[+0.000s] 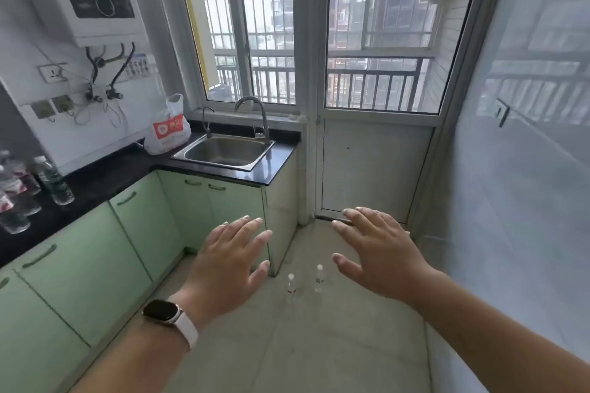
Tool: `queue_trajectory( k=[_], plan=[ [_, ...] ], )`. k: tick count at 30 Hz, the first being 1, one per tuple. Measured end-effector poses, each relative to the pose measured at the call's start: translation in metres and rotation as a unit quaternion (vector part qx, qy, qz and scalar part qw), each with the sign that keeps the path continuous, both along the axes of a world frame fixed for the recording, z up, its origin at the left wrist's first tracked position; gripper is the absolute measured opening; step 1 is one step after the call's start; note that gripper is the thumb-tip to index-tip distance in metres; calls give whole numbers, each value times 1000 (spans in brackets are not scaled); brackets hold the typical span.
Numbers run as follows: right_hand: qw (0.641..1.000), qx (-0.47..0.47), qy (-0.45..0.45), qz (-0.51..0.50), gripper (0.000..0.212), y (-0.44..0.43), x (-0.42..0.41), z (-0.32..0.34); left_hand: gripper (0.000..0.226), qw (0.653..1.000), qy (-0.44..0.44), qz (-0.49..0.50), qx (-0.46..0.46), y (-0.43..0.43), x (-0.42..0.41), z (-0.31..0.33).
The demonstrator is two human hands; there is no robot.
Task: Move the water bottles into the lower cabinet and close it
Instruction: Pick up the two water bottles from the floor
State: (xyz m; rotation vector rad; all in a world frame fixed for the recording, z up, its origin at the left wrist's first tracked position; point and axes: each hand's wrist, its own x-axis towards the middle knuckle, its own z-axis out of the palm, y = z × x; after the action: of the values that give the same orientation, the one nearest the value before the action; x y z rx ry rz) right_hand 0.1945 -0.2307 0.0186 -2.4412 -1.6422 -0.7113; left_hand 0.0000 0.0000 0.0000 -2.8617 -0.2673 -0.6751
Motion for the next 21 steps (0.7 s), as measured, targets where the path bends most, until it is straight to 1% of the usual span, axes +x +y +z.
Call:
queue_trajectory(
  k=[1,8,11,16,21],
  plan=[
    [1000,-16,1,3,59,13,4,-1,51,1000,0,-7,-4,12,5,-2],
    [999,-31,-10,-16,59,85,32,-13,50,999,-25,-33,-25,94,46,-16],
    [999,-40,-7,-28,59,109,42,-16,49,998,-9,-44,-36,120,64,-22],
    [998,-51,-7,-29,59,129,59,-29,48,997,12,-48,-66,140,84,-34],
    [998,-54,13,-23,58,140,89,-41,49,996,41,-41,-75,151,109,-44]
  ],
)
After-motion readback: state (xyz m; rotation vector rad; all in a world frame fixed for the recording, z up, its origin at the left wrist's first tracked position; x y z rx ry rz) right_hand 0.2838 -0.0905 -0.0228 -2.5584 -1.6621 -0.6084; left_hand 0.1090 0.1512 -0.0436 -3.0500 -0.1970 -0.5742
